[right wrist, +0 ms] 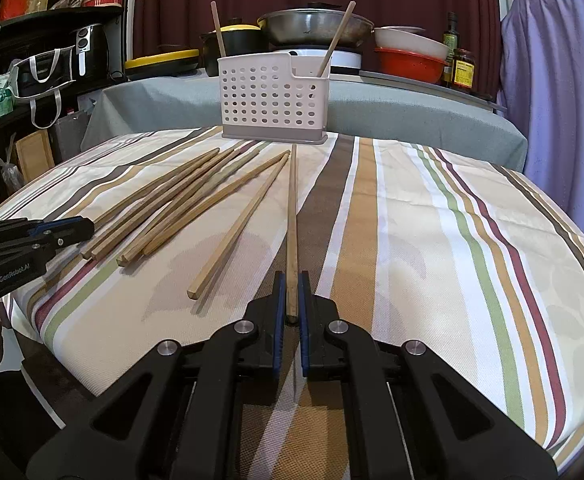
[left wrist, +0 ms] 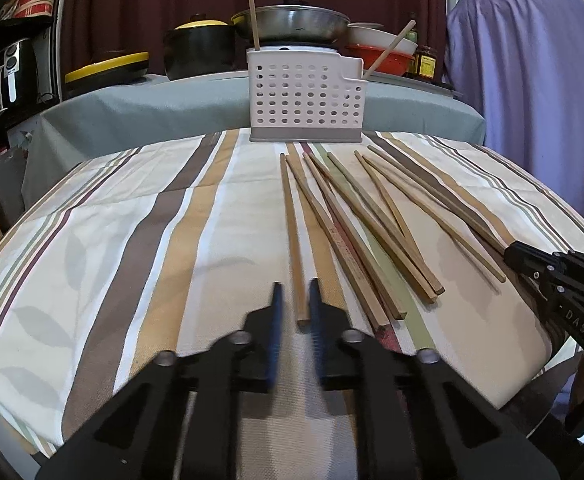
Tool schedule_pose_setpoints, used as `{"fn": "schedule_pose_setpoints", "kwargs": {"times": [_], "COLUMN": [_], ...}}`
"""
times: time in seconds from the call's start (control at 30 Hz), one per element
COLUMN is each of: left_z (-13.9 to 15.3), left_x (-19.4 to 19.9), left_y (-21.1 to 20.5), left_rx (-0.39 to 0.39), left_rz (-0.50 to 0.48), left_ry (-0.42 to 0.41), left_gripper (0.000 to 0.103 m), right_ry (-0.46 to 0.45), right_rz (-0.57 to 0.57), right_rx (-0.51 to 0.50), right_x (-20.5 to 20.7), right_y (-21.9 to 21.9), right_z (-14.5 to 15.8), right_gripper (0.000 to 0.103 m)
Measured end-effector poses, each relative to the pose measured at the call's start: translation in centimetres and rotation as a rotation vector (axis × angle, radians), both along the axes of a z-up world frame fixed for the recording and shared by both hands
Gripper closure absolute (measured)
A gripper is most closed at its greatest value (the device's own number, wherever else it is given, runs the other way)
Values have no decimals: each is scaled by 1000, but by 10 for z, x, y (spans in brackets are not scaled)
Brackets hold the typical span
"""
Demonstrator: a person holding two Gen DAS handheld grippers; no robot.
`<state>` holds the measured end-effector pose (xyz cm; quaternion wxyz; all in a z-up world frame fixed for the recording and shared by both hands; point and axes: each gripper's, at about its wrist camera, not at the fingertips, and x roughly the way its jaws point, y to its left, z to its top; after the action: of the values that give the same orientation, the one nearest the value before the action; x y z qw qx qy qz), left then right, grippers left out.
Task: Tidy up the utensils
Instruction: 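Carry the chopstick in the right tool over the holder while the left tool carries its own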
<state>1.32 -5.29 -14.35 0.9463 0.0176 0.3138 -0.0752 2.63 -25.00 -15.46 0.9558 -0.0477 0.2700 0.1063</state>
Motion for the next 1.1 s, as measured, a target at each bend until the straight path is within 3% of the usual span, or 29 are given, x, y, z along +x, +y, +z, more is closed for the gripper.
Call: {"fn": "schedule_pose_setpoints", "kwargs": {"times": [0.27, 0.53, 1.1], "left_z": [3, 22, 102], "left_x": [-3, -13, -37], "left_y": [2, 5, 21], "left_rx": [-2, 13, -52], "left_rz": [13, 24, 53], "left_ry": [-17, -85, -292], "left_gripper": [96, 96, 96], "right_ry": [-7, -49, -276], "right_rz": [-3, -12, -19], "right_rx": [1, 7, -2], "right_x": [-1, -8, -36], "right_y": [-1, -3, -3], "right_z": [0, 16, 94], "right_gripper": [96, 96, 97]}}
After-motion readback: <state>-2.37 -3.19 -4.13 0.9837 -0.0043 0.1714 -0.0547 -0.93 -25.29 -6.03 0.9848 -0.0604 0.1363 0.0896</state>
